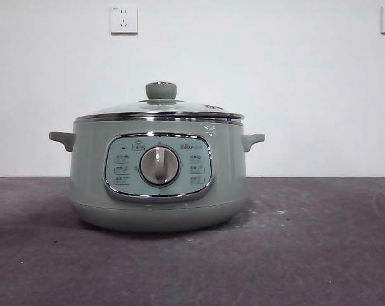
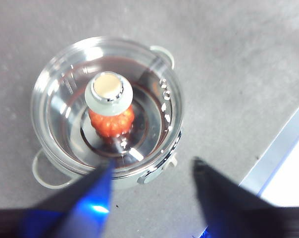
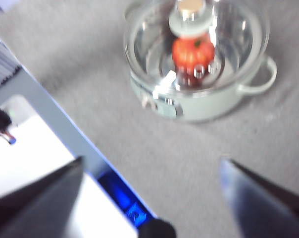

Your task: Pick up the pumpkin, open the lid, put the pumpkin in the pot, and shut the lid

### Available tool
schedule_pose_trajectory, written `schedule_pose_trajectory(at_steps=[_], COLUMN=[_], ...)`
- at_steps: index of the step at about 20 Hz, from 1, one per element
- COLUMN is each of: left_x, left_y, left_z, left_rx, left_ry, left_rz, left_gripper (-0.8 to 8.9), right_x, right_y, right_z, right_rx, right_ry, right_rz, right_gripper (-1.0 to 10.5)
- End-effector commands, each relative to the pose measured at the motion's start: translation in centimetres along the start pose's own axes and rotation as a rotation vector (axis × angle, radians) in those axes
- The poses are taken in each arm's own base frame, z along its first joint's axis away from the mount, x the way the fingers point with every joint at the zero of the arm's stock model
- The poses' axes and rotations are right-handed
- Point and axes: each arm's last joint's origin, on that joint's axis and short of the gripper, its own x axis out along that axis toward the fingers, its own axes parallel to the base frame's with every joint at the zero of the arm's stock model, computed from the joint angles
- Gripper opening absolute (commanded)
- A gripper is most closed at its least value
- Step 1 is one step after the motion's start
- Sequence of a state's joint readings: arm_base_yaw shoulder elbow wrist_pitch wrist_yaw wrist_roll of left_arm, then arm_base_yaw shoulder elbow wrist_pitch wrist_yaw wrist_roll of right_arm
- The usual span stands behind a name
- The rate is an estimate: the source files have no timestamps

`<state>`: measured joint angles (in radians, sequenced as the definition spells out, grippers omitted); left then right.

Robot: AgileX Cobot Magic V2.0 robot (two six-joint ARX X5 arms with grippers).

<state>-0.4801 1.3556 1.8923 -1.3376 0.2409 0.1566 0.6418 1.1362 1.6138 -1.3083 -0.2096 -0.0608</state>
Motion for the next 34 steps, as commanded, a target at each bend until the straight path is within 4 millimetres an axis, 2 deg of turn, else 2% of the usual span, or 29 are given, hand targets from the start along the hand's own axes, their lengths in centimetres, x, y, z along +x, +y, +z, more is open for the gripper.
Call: schedule_pose_trajectory(at_steps=[1, 4, 12, 21, 24, 26, 28, 31, 34], left_x=[-1.0, -1.6, -1.5, -1.5, -1.9, -3.8, -6.8, -11.1, -13.2], left_y=[-0.5, -0.6, -0.6, -0.6, -0.1, 0.5, 0.8, 0.7, 0.3], left_z=[-0.8, -0.9, -0.9, -0.9, -0.7, -0.3, -0.4, -1.8, -3.7], left_rx=[0.001, 0.001, 0.001, 0.002, 0.049, 0.054, 0.062, 0.063, 0.061], left_ry=[0.02, 0.007, 0.008, 0.005, -0.036, -0.191, -0.366, -0.547, -0.658], left_rz=[-0.012, -0.006, -0.004, -0.003, 0.043, 0.118, 0.197, 0.329, 0.475], left_gripper=[-0.09, -0.08, -0.08, -0.03, -0.03, -0.03, -0.03, -0.03, -0.03], right_x=[0.8, 1.1, 0.8, 0.6, 0.5, 0.5, 0.4, 0.3, 0.3], right_y=[-0.1, -0.2, -0.3, -0.2, -0.2, -0.2, -0.2, -0.2, -0.2], right_z=[0.1, 0.5, 0.6, 0.4, 0.4, 0.4, 0.4, 0.3, 0.3], right_rx=[-0.023, -0.024, 0.041, 0.04, 0.04, 0.04, 0.04, 0.039, 0.039], right_ry=[0.048, 0.03, 0.003, -0.003, -0.003, -0.004, -0.006, -0.01, -0.011], right_rz=[0.007, 0.004, -0.034, -0.033, -0.033, -0.033, -0.033, -0.033, -0.033], right_gripper=[-0.1, 0.0, 0.0, 0.0, 0.0, 0.0, 0.0, 0.0, 0.0])
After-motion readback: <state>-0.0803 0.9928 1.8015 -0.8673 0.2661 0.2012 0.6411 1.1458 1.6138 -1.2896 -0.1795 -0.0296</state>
